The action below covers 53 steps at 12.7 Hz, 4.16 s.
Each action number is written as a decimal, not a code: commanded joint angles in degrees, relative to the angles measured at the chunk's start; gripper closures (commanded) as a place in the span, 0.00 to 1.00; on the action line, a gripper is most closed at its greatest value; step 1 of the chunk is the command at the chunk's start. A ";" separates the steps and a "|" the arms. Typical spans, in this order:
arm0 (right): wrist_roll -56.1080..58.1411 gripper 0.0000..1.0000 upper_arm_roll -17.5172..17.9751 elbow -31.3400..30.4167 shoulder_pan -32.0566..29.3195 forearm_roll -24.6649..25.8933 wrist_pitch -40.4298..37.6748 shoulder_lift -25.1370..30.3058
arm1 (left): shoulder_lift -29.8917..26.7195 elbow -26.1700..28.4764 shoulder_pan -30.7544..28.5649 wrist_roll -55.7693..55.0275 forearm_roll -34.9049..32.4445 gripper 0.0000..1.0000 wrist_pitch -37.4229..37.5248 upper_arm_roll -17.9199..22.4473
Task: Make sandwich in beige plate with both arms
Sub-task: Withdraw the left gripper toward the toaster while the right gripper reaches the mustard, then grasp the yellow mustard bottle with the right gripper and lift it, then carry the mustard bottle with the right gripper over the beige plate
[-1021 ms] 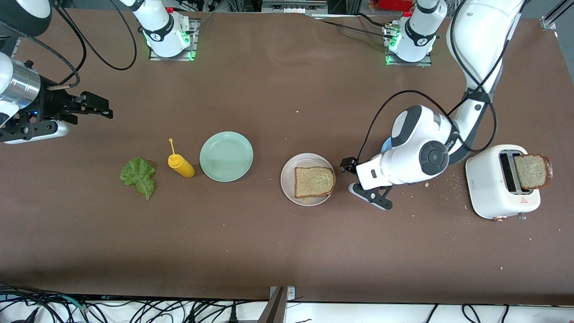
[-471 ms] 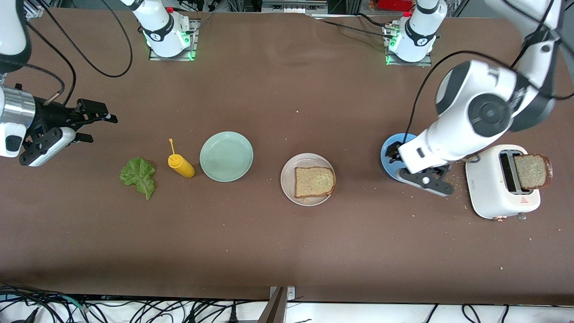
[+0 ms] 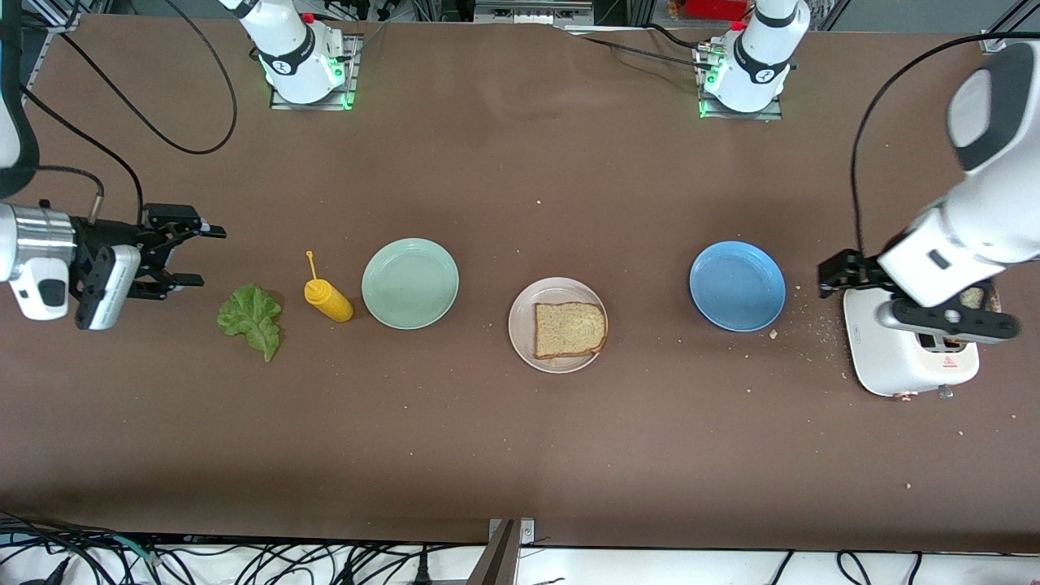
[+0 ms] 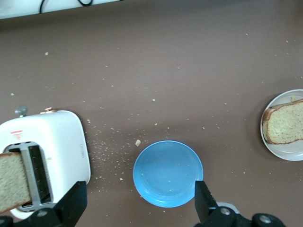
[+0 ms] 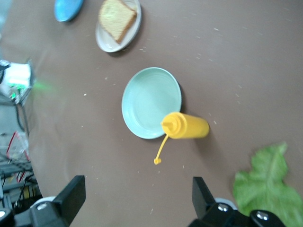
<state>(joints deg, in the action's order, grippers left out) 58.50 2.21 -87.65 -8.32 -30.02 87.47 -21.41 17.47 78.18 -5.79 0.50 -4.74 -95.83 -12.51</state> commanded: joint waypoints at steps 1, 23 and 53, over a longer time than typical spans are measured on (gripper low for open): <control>9.66 0.00 0.43 -0.42 -0.82 -4.24 0.25 -2.83 | -0.68 -1.01 0.34 -0.59 -1.67 0.00 3.71 -0.50; 60.32 0.00 1.22 7.49 -4.43 -24.64 -1.07 -33.69 | -0.69 -1.01 -1.16 -0.33 -0.97 0.00 5.30 -0.50; -1.93 1.00 9.39 28.32 7.15 -8.07 -3.89 -28.17 | -0.69 -1.01 -2.39 -0.24 -0.10 0.00 5.30 -0.41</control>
<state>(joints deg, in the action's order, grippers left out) 65.55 11.88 -60.73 -4.05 -43.42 84.01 -52.13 17.32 77.57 -7.66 0.35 -4.74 -91.56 -12.67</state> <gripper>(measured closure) 0.965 0.000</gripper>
